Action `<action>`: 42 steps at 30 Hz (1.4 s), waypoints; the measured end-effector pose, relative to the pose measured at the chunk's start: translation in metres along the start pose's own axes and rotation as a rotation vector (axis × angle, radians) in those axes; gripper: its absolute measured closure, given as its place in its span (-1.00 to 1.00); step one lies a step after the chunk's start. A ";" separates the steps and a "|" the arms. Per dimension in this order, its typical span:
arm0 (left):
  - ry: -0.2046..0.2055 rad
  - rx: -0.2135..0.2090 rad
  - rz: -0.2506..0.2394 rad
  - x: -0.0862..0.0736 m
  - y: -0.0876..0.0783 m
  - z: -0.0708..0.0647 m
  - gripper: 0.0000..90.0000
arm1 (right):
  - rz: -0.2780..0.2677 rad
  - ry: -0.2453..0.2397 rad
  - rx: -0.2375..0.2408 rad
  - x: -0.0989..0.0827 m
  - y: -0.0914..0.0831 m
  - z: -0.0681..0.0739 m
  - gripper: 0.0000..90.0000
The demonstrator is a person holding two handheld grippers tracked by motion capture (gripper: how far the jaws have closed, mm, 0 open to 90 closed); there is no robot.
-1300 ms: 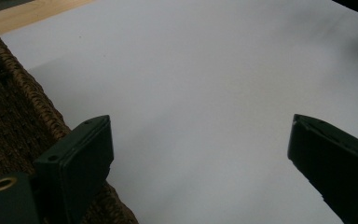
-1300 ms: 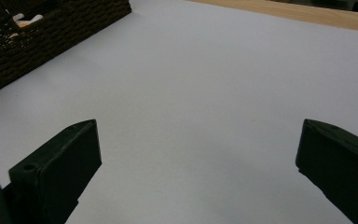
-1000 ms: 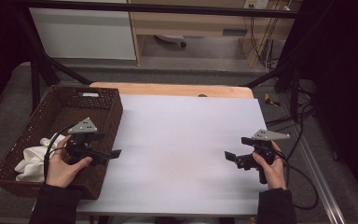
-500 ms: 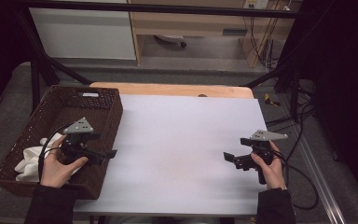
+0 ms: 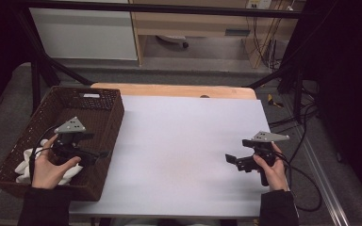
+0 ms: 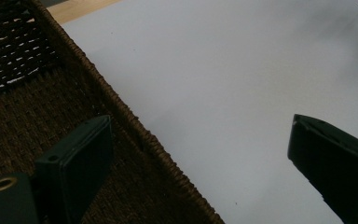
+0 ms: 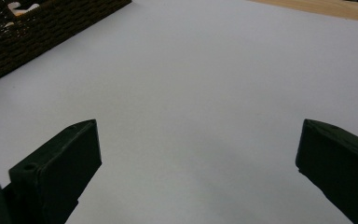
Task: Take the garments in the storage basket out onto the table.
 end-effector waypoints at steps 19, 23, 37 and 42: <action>-0.007 0.088 0.043 -0.014 -0.019 0.033 -0.85 | 0.013 -0.006 -0.005 -0.002 0.002 0.000 -0.99; -0.020 0.114 0.065 -0.022 -0.023 0.045 -0.85 | 0.018 -0.011 -0.006 -0.003 0.003 0.000 -0.99; -0.040 0.203 0.129 -0.045 -0.030 0.081 -0.85 | 0.022 -0.006 -0.009 -0.003 0.004 0.001 -0.98; -0.049 0.228 0.174 -0.058 -0.028 0.091 -0.86 | 0.025 -0.009 -0.009 -0.004 0.005 0.001 -0.98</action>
Point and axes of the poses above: each handheld gripper's, and its own axes: y roughly forward along the jaws, x roughly out of its top, z roughly to its left, the point moved 9 cm from there along y, roughly forward along the jaws, and after that the axes turned 6 degrees about -z, right-handed, at the moved point
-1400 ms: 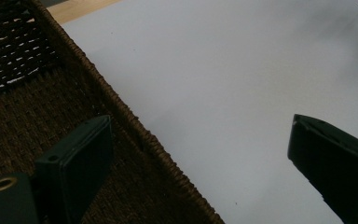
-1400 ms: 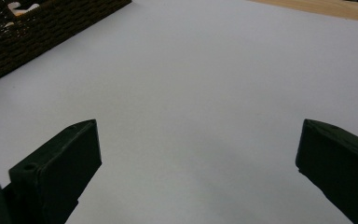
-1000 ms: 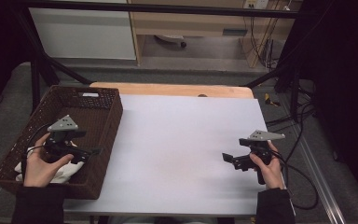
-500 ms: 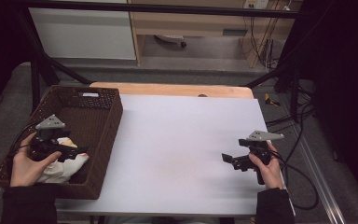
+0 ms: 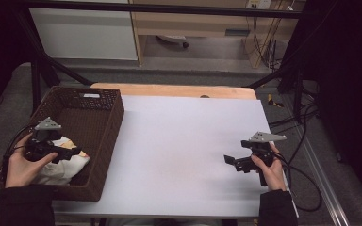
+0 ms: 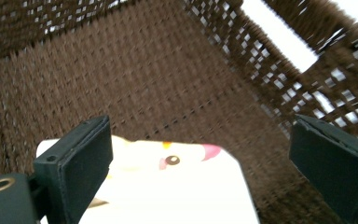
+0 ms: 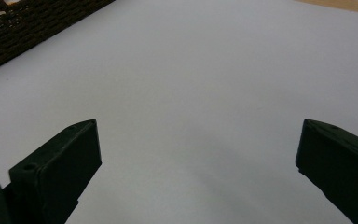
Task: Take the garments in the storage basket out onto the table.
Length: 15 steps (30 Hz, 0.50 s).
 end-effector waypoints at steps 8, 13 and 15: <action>-0.010 0.027 0.042 -0.013 0.006 0.011 -0.86 | 0.002 0.004 -0.002 0.000 0.000 0.000 -0.98; -0.018 0.068 0.099 -0.026 0.010 0.021 -0.86 | 0.002 0.004 -0.003 0.000 -0.001 0.000 -0.98; -0.019 0.076 0.108 -0.028 0.010 0.023 -0.86 | 0.001 0.004 -0.003 0.000 -0.001 -0.001 -0.99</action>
Point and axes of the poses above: each handheld gripper's, and its own axes: y roughly forward along the jaws, x roughly out of its top, z roughly to its left, the point moved 9 cm from there along y, roughly forward along the jaws, and after that the axes turned 6 degrees about -z, right-handed, at the moved point
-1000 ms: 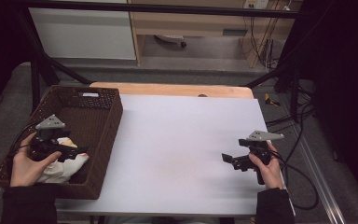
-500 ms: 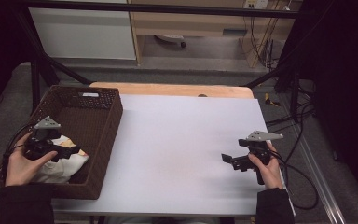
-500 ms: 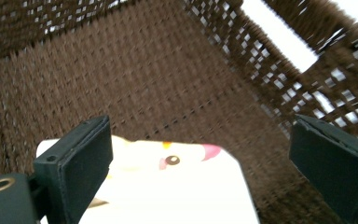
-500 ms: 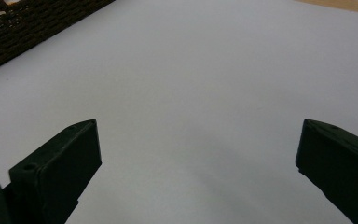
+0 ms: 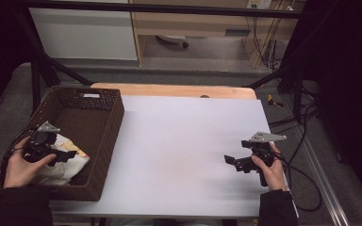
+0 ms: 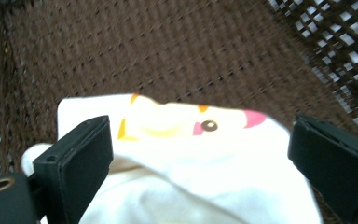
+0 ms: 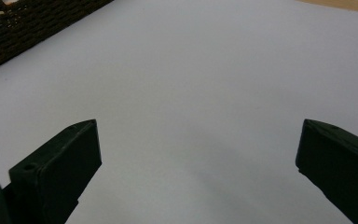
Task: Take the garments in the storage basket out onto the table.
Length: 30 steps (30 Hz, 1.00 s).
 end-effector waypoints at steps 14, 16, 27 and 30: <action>-0.026 0.053 0.113 -0.026 0.014 0.016 -0.85 | 0.003 -0.001 -0.001 0.000 0.000 0.000 -0.98; -0.040 0.054 0.118 -0.028 0.015 0.016 -0.86 | 0.003 -0.001 -0.001 0.000 0.000 0.000 -0.99; -0.094 0.071 0.204 -0.041 0.023 0.019 -0.78 | 0.005 0.001 0.001 -0.001 0.000 0.000 -0.98; -0.101 0.078 0.216 -0.043 0.023 0.019 -0.73 | 0.008 -0.001 0.000 -0.001 0.000 0.000 -0.99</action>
Point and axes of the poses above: each handheld gripper's, and its own axes: y roughly forward along the jaws, x roughly out of its top, z roughly to its left, the point moved 9 cm from there along y, roughly forward along the jaws, and after that the axes turned 6 degrees about -z, right-handed, at the moved point
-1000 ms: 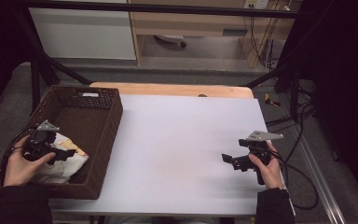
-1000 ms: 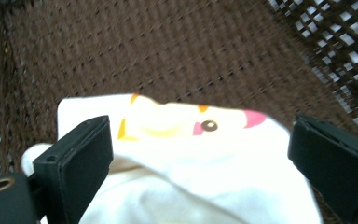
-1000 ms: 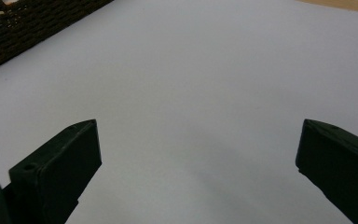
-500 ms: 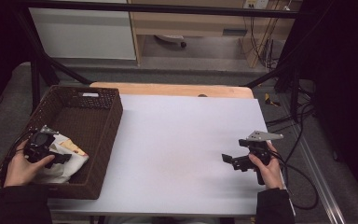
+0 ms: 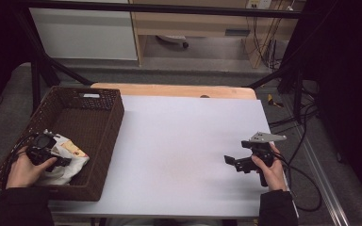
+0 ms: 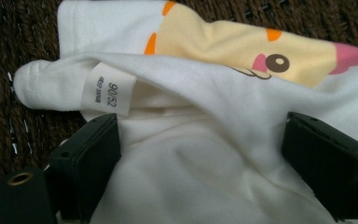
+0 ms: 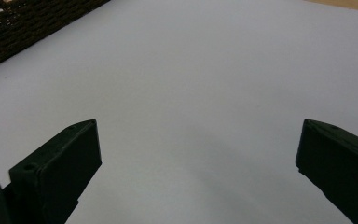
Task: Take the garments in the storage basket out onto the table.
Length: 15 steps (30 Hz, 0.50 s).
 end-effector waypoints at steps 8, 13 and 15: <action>-0.024 0.021 0.026 -0.003 0.001 0.000 -0.49 | -0.004 0.002 -0.002 0.001 -0.001 -0.001 -0.98; -0.009 0.013 0.035 -0.002 0.000 -0.001 -0.35 | -0.005 -0.001 -0.002 0.001 -0.002 -0.001 -0.99; 0.005 0.010 0.038 -0.001 0.000 -0.003 -0.27 | -0.005 0.002 -0.003 0.001 -0.002 -0.001 -0.98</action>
Point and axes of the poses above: each handheld gripper's, and its own axes: y roughly forward along the jaws, x roughly out of its top, z roughly to its left, the point moved 9 cm from there along y, roughly forward along the jaws, and after that the axes turned 6 degrees about -z, right-handed, at the moved point
